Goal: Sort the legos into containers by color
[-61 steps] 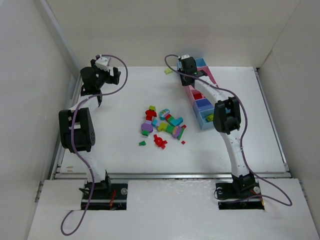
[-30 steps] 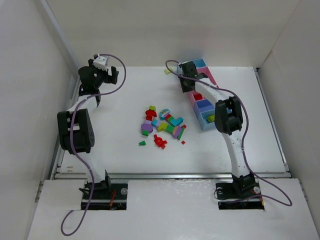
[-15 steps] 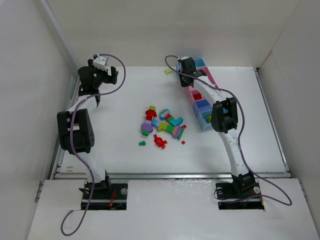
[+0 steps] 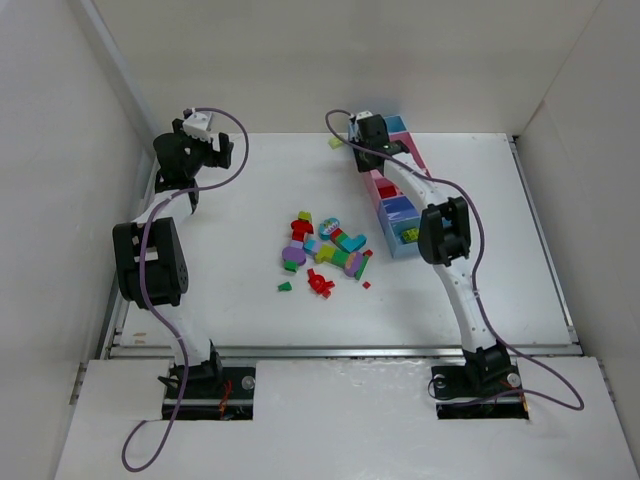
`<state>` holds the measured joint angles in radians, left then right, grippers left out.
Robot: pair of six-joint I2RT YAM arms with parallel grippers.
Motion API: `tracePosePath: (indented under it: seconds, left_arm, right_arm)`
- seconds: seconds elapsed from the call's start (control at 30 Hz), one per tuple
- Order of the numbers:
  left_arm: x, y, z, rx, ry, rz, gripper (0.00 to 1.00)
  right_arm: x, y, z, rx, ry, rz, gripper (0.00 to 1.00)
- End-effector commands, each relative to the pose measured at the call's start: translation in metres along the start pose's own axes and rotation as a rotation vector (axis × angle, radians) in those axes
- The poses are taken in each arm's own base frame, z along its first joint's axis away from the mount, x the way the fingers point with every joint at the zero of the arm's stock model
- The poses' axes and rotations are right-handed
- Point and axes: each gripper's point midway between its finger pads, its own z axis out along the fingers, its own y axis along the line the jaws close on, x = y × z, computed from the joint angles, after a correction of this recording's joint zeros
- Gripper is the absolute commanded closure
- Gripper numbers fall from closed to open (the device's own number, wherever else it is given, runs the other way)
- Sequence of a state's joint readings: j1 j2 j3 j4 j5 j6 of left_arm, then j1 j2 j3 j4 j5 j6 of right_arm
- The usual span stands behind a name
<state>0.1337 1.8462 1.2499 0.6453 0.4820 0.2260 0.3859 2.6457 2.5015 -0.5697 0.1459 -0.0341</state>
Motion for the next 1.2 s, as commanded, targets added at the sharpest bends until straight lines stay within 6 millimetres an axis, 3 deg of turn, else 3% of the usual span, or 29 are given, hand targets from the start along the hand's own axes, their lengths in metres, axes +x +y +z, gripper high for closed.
tracePosePath:
  seconds: [0.0,0.17,0.27,0.33,0.4,0.57,0.73,0.8,0.87,0.93,1.07,1.1,1.13,1.17]
  left_arm:
    - [-0.037,0.006,-0.002,-0.009,-0.083,0.04,0.18]
    - [-0.037,0.006,-0.002,-0.009,-0.083,0.04,0.18]
    - [-0.037,0.006,-0.002,-0.009,-0.083,0.04,0.18]
    - [-0.039,0.007,-0.002,-0.01,-0.091,0.044,0.18]
    - [-0.039,0.007,-0.002,-0.01,-0.091,0.044,0.18]
    - [-0.039,0.007,-0.002,-0.01,-0.091,0.044,0.18]
    - [-0.035,0.006,-0.003,-0.009,-0.083,0.04,0.18]
    - [-0.035,0.006,-0.003,-0.009,-0.083,0.04,0.18]
    - [-0.035,0.006,-0.003,-0.009,-0.083,0.04,0.18]
    - [-0.035,0.006,-0.003,-0.009,-0.083,0.04,0.18]
    - [-0.036,0.005,-0.005,-0.01,-0.083,0.06,0.18]
    - [-0.036,0.005,-0.005,-0.01,-0.083,0.06,0.18]
    - [-0.036,0.005,-0.005,-0.01,-0.083,0.06,0.18]
    - [-0.031,0.01,-0.007,-0.018,-0.073,0.067,0.18]
  right_arm:
    - [-0.055,0.023,-0.008,-0.057,-0.186,-0.034,0.97]
    - [-0.059,0.026,-0.007,-0.081,-0.2,-0.068,1.0]
    - [-0.05,0.034,-0.004,-0.131,-0.175,-0.134,1.0]
    - [-0.046,0.053,-0.006,-0.176,-0.168,-0.191,1.0]
    - [-0.035,0.062,-0.004,-0.206,-0.144,-0.245,1.0]
    - [-0.03,0.075,-0.007,-0.266,-0.139,-0.301,1.0]
    - [-0.033,0.098,-0.017,-0.328,-0.163,-0.399,1.0]
    - [-0.031,0.12,-0.023,-0.377,-0.176,-0.438,1.0]
    - [-0.028,0.127,-0.026,-0.398,-0.171,-0.476,1.0]
    - [-0.021,0.146,-0.034,-0.44,-0.162,-0.517,1.0]
    - [-0.016,0.159,-0.041,-0.468,-0.155,-0.538,1.0]
    - [-0.023,0.158,-0.046,-0.466,-0.171,-0.546,1.0]
    - [-0.013,0.165,-0.046,-0.48,-0.146,-0.555,1.0]
    - [-0.015,0.163,-0.053,-0.479,-0.148,-0.564,1.0]
